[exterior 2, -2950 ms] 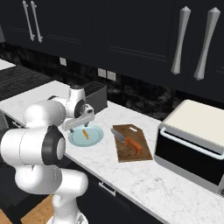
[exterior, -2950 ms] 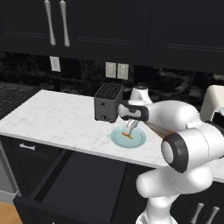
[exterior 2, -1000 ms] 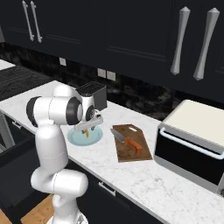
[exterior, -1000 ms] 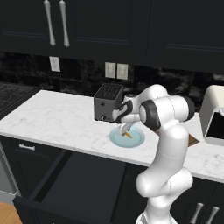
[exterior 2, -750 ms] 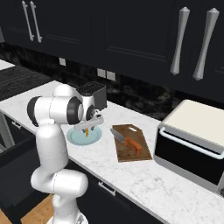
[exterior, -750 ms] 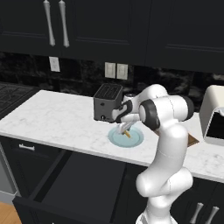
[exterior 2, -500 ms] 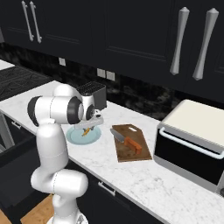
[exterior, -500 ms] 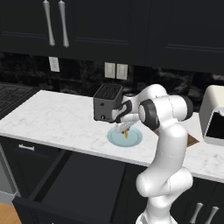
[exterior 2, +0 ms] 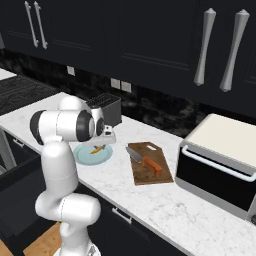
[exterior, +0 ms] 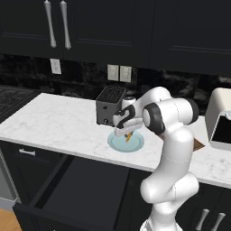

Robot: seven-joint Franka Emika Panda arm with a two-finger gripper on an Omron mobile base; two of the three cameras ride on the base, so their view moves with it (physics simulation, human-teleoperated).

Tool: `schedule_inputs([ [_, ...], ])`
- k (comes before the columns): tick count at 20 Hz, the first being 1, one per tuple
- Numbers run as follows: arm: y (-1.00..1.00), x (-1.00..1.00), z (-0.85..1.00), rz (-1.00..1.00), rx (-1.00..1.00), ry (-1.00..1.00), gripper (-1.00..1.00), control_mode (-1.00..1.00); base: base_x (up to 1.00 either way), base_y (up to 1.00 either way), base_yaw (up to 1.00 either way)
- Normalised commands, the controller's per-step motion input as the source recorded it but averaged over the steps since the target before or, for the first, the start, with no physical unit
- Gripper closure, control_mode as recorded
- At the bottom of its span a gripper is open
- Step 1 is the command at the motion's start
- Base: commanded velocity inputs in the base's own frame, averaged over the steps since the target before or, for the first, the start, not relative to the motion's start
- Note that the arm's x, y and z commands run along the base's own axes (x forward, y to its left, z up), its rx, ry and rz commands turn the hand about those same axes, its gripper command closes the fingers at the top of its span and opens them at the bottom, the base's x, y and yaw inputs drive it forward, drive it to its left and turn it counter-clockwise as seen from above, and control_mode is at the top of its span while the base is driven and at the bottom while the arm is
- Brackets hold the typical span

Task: Pick up the knife from the drawer and place it on the cutting board. Then place the meat from the plate to the cutting board.

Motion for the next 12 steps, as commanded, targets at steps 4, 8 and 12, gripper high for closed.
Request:
schedule_inputs([
  [4, -0.11, -0.05, 0.37, -0.13, 0.03, 0.00, 1.00, -1.00, 0.00, 0.00, 0.00],
  [8, -0.34, -0.13, 0.56, -0.05, 0.00, 0.00, 1.00, -1.00, 0.00, 0.00, 0.00],
  [12, -0.55, -0.12, 0.48, -0.11, 0.00, 0.00, 1.00, -1.00, 0.00, 0.00, 0.00],
])
